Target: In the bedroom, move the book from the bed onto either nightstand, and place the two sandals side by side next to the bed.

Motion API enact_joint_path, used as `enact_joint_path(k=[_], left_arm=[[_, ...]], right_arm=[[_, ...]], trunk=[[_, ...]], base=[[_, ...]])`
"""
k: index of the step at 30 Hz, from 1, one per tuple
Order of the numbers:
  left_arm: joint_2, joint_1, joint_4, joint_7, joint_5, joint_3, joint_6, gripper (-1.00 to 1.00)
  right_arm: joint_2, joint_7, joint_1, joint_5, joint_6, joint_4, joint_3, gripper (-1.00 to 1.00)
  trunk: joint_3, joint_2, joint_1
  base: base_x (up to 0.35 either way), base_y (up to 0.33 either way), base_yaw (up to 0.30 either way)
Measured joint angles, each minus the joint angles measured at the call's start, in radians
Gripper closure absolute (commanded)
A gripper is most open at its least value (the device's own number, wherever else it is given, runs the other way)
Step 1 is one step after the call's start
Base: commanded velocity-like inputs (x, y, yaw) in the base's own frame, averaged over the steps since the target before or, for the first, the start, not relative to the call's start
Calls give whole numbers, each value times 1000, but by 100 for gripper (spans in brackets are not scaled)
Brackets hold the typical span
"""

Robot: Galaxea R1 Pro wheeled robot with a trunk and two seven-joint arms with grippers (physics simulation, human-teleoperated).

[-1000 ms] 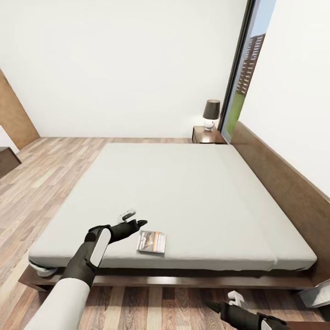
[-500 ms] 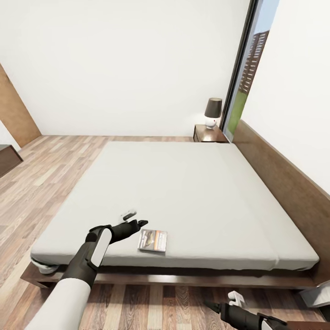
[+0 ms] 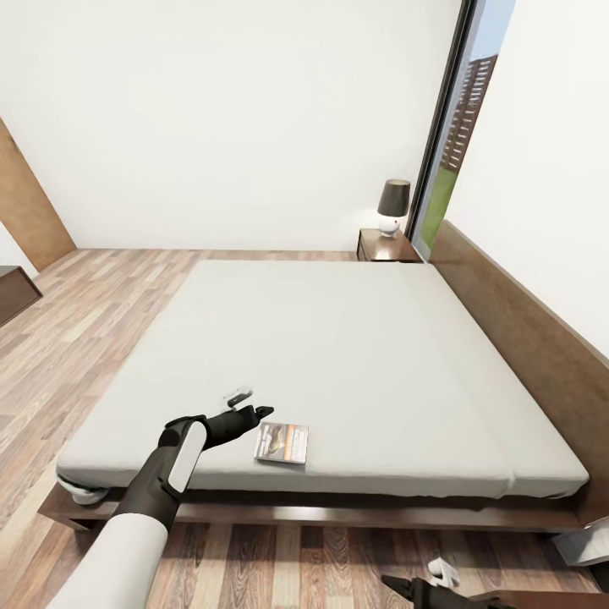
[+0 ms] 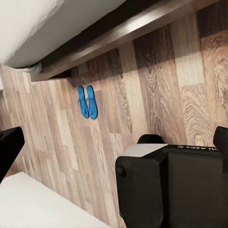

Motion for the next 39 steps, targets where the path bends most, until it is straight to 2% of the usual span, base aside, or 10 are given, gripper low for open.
enact_joint_path(k=[19,21,23,26,28,32,39], left_arm=[[-1,0,1,0,0,0,0,-100],[-1,0,1,0,0,0,0,-100],[-1,1,1,0,0,0,0,-100],[-1,0,2,0,0,0,0,-100],[-1,0,3,-1,0,0,0,-100],[-1,0,3,-1,0,0,0,-100],[-1,0,3,-1,0,0,0,-100]], right_arm=[[-2,6,0,0,0,1,2,-100],[-12,34,0,3,0,0,4,-100],[-17,94,0,7,0,0,5,-100],[-22,231,0,10,-1,1,5,-100],[-22,276,0,11,-2,1,5,-100],[-23,299,0,11,-2,1,5,-100],[-23,296,0,10,-3,1,5,-100]], trunk=[[-24,0,0],[-25,0,0],[-26,0,0],[-26,0,0],[-26,0,0],[-26,0,0],[-29,0,0]], base=[[0,0,0],[0,0,0],[0,0,0],[0,0,0],[0,0,0],[0,0,0],[0,0,0]])
